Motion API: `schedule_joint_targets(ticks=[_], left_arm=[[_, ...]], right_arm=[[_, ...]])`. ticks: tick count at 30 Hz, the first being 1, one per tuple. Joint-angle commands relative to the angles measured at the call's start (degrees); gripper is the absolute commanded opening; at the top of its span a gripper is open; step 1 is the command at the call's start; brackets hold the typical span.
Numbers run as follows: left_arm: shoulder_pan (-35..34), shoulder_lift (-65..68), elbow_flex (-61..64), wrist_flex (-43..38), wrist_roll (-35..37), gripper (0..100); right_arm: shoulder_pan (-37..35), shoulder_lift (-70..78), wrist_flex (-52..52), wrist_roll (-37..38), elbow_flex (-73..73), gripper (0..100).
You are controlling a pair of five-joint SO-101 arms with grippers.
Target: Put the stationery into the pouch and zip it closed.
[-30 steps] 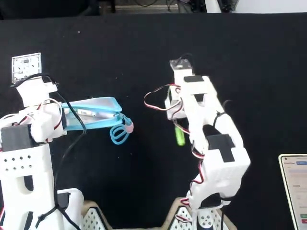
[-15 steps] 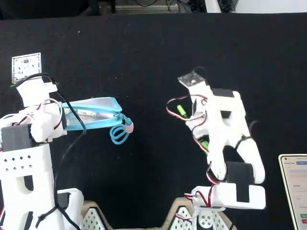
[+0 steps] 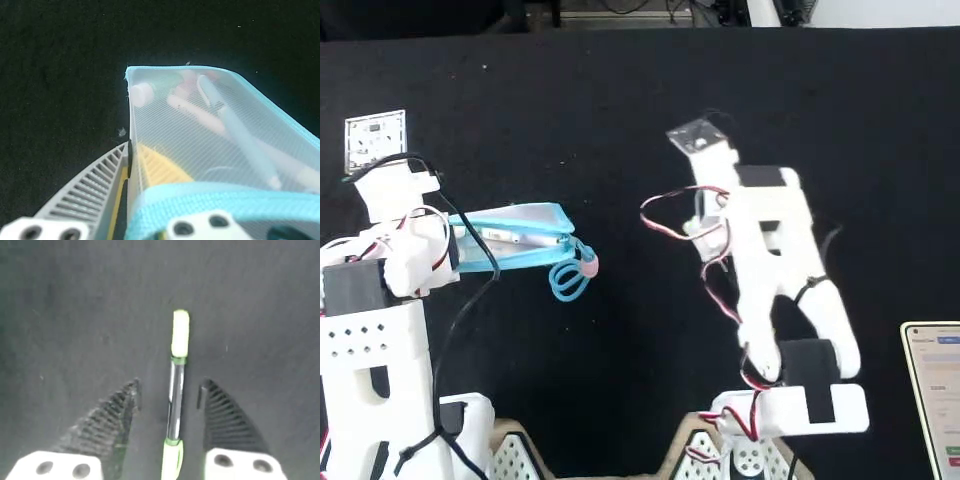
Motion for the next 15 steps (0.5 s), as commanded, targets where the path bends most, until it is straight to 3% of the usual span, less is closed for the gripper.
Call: schedule_joint_targets(ticks=[1,7,15], left_arm=[[-0.5,0.3,1.3,-0.5,0.1,3],[-0.5,0.3,1.3,-0.4,0.1,3],[-0.5,0.3,1.3,-0.4,0.1,3]], right_arm=[[-1.5,0.1,-6.1,-0.9,-3.0,17.4],[-0.8,11.8,-8.2,4.5,-6.4,17.4],[3.0,23.6,-7.8,5.1,-15.6,17.3]])
